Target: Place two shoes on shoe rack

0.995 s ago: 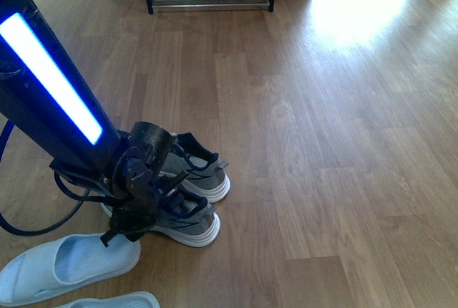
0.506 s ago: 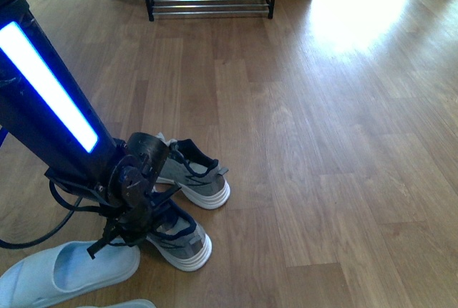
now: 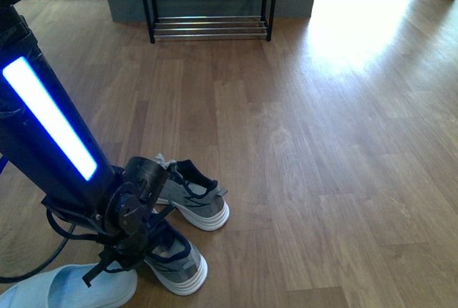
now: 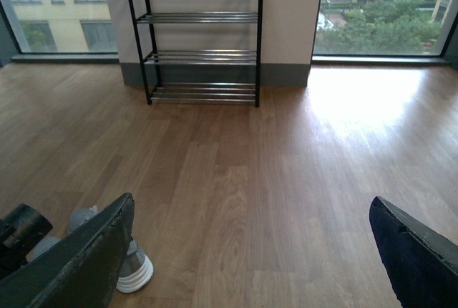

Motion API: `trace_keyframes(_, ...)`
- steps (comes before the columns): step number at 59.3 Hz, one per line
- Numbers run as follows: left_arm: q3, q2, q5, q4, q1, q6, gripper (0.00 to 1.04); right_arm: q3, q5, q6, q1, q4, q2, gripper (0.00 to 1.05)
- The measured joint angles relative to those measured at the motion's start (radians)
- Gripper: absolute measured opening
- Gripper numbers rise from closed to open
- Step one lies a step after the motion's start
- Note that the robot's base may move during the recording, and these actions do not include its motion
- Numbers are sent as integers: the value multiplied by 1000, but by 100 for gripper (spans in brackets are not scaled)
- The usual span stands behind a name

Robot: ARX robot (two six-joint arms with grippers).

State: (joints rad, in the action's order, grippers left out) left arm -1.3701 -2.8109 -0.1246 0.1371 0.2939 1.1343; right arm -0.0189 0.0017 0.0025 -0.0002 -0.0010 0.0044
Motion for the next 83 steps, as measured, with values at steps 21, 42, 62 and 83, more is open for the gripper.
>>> trace_keyframes(21,478,529,-293,217,27,-273,2,0,0,0,0,0,0,95)
trace_keyframes(42,1014,1114,-634,501,-6,-789,2,0,0,0,0,0,0,95)
trace_keyframes(62,1276,1710,-944,402,195,-950,2,0,0,0,0,0,0,95)
trace_keyframes(83,1295,1777,-948,396,213,-981,2,0,1,0,0,0,-1,95)
